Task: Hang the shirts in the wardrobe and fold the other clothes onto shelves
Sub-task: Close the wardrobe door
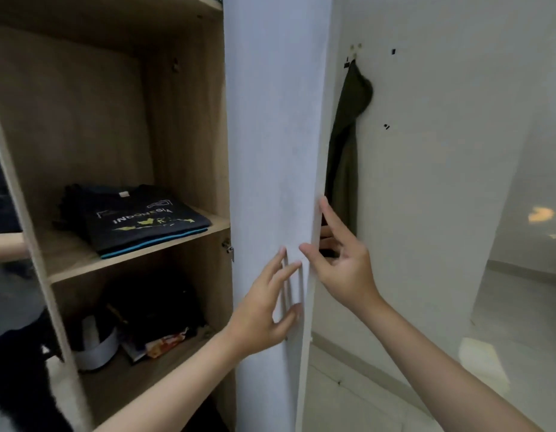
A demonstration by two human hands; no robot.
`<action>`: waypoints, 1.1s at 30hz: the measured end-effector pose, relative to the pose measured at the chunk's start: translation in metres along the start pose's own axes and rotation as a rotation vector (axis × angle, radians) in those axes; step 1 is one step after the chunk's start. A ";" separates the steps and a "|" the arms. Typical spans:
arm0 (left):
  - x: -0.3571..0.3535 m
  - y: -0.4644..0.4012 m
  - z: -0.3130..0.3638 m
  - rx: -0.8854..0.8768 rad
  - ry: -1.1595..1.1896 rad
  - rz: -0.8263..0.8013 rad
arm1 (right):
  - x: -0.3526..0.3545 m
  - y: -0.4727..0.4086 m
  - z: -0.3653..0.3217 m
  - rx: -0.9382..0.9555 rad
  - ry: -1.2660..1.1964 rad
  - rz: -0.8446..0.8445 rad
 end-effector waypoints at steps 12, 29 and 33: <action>0.130 0.105 -0.025 0.223 -0.091 0.138 | -0.139 -0.007 -0.066 0.115 -0.136 -0.219; 0.245 0.164 -0.106 0.488 -0.811 0.318 | -0.306 -0.051 -0.083 0.612 0.066 -0.187; 0.267 0.169 -0.133 0.646 -1.011 0.339 | -0.349 -0.052 -0.069 0.676 0.197 -0.197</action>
Point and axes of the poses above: each hand's wrist, its own y-axis away from the middle knuckle, its own x-axis out of the back of the hand, z = x × y, the point moved 10 cm from there along -y, towards the middle knuckle, and after that the axes turned 6 degrees about y, right-handed, at the moved point
